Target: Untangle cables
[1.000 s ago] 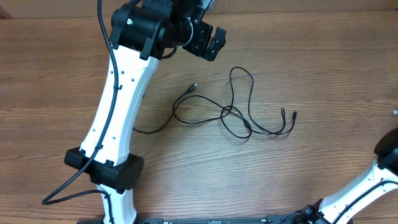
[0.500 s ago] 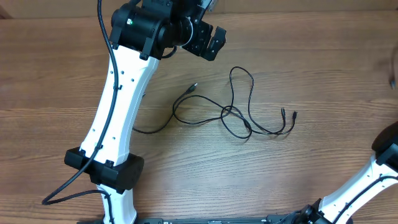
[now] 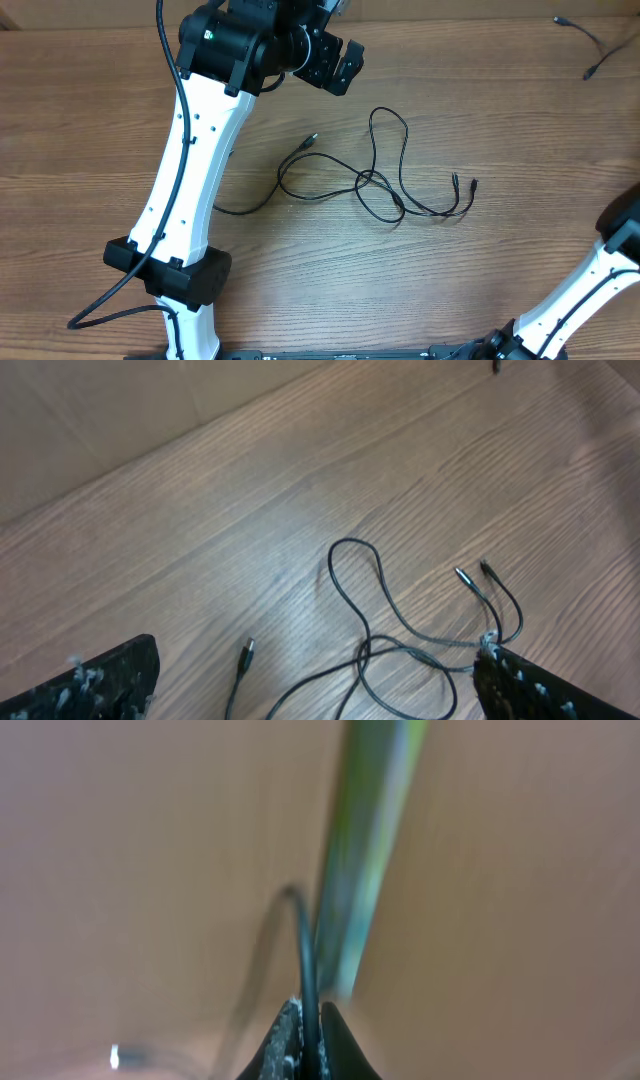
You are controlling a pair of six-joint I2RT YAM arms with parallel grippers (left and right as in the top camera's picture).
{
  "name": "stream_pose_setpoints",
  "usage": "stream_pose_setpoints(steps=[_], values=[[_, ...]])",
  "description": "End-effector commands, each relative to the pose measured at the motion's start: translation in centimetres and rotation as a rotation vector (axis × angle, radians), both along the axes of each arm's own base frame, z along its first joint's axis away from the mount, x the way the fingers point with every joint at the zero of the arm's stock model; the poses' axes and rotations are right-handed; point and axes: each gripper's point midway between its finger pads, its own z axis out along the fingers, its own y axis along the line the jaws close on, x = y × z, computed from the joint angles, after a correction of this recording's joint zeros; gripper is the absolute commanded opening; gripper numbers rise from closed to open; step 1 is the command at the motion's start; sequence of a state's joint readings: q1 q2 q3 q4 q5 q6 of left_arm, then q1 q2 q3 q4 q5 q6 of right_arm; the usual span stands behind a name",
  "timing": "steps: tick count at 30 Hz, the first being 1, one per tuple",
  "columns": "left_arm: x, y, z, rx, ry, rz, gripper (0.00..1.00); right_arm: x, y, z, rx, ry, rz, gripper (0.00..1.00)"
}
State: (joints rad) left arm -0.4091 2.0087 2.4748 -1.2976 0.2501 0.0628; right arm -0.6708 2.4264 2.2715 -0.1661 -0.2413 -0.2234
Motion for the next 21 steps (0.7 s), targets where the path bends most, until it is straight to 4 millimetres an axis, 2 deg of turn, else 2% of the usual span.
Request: stream_pose_setpoints(steps=[1, 4, 6, 8, 10, 11, 12, 13, 14, 17, 21], values=[[-0.6, -0.1, 0.8, 0.0, -0.018, -0.025, 1.0, -1.7, -2.5, -8.2, 0.253, 0.08, -0.109, 0.04], [-0.7, -0.1, 0.7, 0.002, -0.012, -0.025, 1.0, -3.3, -2.0, -14.2, 0.412, 0.197, -0.12, 0.04], [-0.8, -0.1, 0.7, 0.003, -0.011, -0.025, 1.0, -4.3, -1.1, -17.5, 0.498, 0.273, -0.129, 0.04], [-0.7, 0.0, 0.6, 0.003, -0.011, -0.025, 1.0, -5.1, -0.2, -19.8, 0.552, 0.338, -0.137, 0.04], [-0.8, 0.0, 0.6, 0.004, -0.009, -0.025, 1.0, -5.2, 0.8, -21.1, 0.576, 0.37, -0.129, 0.04], [-0.8, 0.0, 0.5, 0.006, -0.005, -0.025, 1.0, -5.1, 1.3, -21.3, 0.583, 0.38, -0.12, 0.11], [-0.9, 0.0, 0.4, 0.008, 0.001, -0.025, 1.0, -4.9, 1.8, -21.4, 0.591, 0.384, -0.108, 0.39], [-1.1, 0.1, 0.3, 0.011, 0.009, -0.025, 1.0, -4.7, 2.3, -21.4, 0.601, 0.384, -0.088, 0.9], [-1.2, 0.2, 0.2, 0.015, 0.016, -0.025, 1.0, -4.3, 3.0, -21.2, 0.613, 0.38, -0.06, 1.0], [-1.5, 0.3, -0.1, 0.026, 0.03, -0.031, 1.0, -3.2, 4.7, -18.9, 0.647, 0.333, 0.046, 1.0], [-1.5, 0.3, -0.1, 0.029, 0.027, -0.035, 1.0, -2.4, 5.2, -14.8, 0.618, 0.281, 0.077, 1.0]])
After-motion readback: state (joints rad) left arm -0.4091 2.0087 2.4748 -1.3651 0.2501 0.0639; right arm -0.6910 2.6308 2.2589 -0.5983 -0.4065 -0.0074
